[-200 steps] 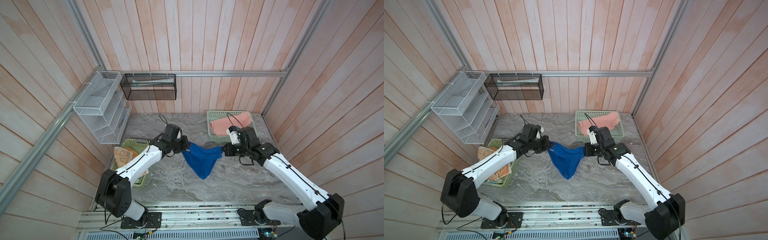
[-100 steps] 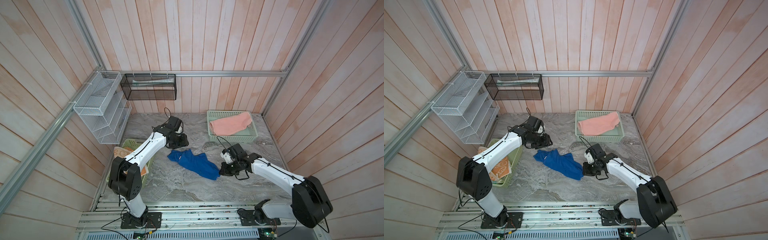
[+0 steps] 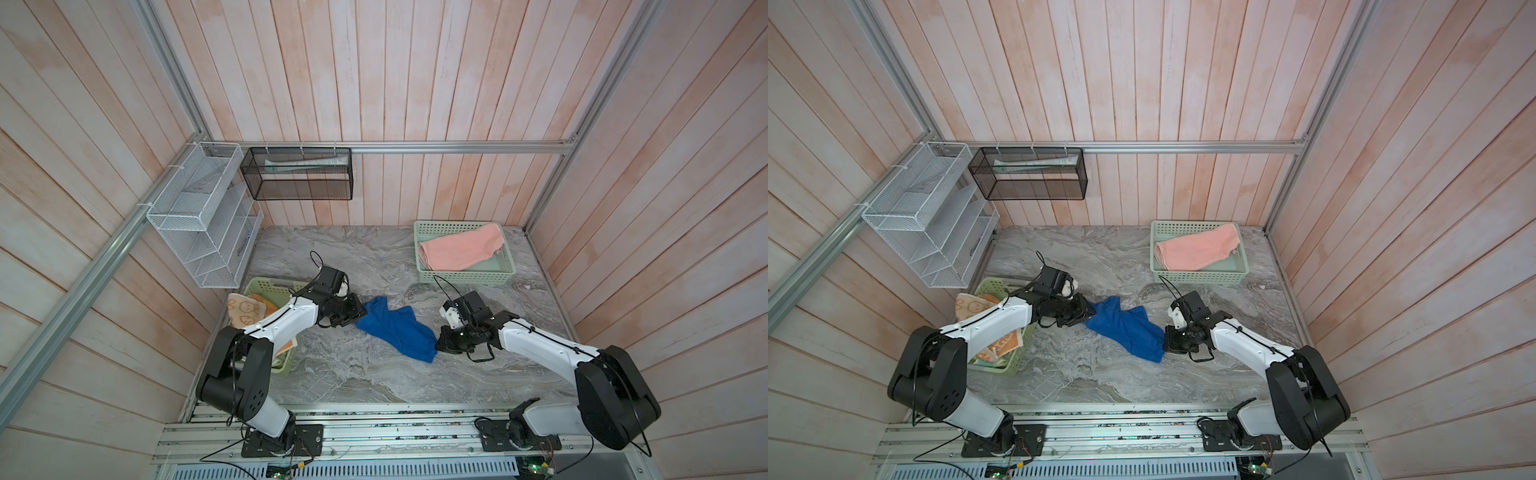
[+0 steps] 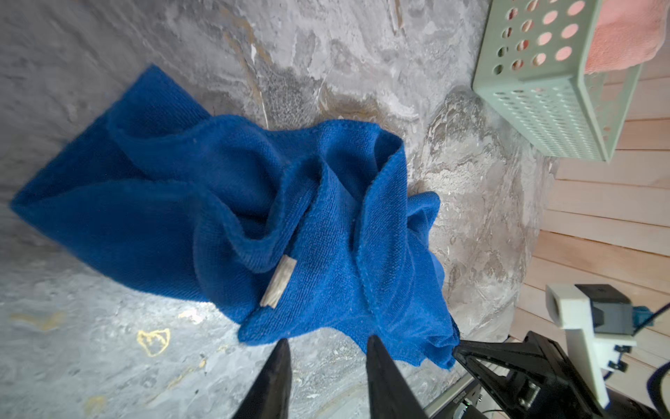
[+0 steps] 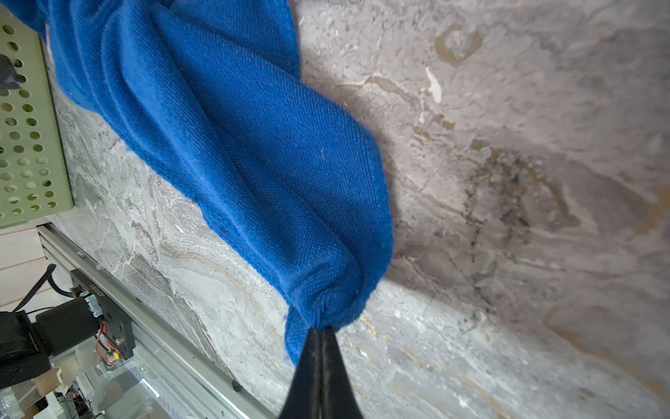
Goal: Fold and stack the towels
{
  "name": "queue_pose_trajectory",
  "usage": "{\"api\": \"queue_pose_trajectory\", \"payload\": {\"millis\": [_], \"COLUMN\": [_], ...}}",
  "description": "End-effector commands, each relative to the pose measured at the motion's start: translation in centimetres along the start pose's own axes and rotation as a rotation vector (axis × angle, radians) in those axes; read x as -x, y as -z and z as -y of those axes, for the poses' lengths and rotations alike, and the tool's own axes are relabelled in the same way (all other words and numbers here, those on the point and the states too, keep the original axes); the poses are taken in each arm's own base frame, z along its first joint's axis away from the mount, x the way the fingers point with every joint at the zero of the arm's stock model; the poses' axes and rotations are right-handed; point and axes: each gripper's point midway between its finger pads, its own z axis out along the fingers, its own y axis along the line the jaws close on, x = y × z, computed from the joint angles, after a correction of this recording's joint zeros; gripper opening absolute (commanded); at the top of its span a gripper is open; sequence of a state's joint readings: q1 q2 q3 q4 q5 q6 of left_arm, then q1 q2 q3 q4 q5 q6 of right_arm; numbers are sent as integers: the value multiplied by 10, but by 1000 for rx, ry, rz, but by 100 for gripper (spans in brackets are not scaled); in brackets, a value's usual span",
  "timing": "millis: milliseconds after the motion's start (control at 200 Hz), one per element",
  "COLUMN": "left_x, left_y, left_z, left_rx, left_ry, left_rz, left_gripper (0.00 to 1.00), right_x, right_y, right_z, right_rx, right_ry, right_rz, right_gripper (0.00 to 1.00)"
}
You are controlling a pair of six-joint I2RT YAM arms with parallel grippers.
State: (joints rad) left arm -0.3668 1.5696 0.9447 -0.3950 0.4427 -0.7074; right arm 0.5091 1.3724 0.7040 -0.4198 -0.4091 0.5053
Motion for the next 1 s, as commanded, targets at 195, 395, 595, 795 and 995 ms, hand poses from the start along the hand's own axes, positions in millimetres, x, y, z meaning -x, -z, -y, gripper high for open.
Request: {"api": "queue_pose_trajectory", "payload": {"millis": [195,395,595,795,995], "left_x": [26,27,26,29,31], "left_y": [-16,-40,-53,-51,-51], "left_z": [31,26,26,32,41], "left_rx": [-141,-144,-156,-182,-224], "left_ry": [-13,7,16,15,1], "left_rz": [24,-16,-35,-16,-21], "left_gripper": [37,37,37,29,22], "right_x": [2,3,4,7,10], "right_y": [3,6,5,8,13], "right_z": [2,0,-1,-2,-5], "right_rx": [-18,-19,-16,-19,-14], "right_ry": [3,9,18,28,48], "right_rz": [9,20,15,25,43], "right_gripper": [0,0,0,0,0]}}
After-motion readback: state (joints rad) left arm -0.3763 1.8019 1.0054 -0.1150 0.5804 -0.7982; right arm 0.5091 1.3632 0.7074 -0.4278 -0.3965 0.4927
